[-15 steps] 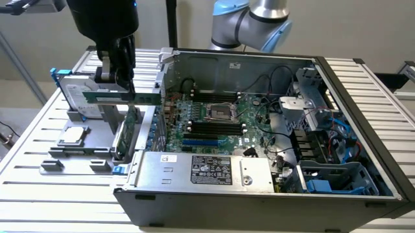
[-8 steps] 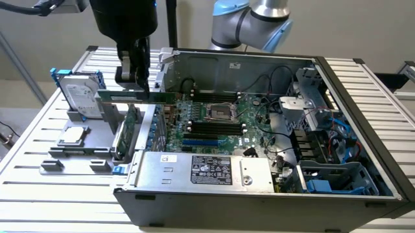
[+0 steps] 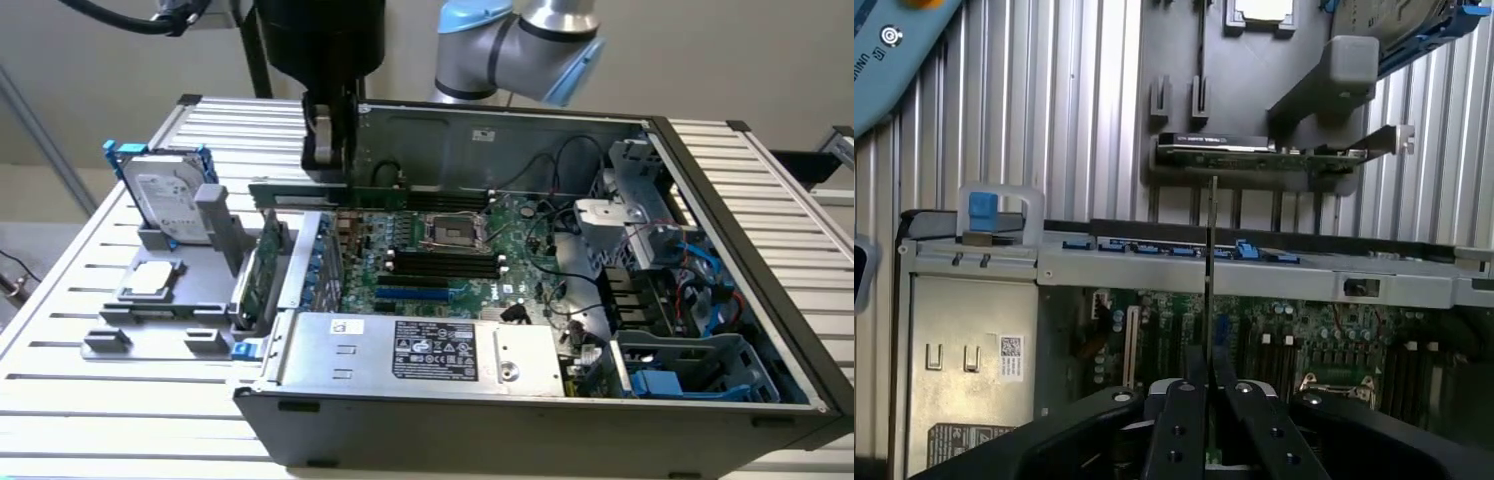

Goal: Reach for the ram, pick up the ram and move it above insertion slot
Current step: 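Pick up the ram and move it above insertion slot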

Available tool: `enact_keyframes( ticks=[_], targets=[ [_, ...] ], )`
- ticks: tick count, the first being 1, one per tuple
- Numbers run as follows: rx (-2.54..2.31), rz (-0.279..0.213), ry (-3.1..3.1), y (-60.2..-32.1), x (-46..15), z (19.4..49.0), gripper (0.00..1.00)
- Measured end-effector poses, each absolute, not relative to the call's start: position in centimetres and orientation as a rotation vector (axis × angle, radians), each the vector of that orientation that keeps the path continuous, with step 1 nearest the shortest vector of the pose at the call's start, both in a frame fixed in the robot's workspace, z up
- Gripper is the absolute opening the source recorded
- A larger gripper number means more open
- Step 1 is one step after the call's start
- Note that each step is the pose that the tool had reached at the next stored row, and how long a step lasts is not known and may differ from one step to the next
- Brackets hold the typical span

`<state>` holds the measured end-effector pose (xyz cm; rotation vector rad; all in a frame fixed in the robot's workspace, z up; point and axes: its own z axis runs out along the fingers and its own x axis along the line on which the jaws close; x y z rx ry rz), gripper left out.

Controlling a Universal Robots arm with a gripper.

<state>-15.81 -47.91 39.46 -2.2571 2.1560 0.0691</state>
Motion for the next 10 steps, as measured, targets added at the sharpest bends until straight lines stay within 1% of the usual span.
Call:
enact_keyframes(
  ticks=[10],
  targets=[
    [-2.251, 0.081, 2.150, -47.5, -11.4, 39.5, 0.13]
  ],
)
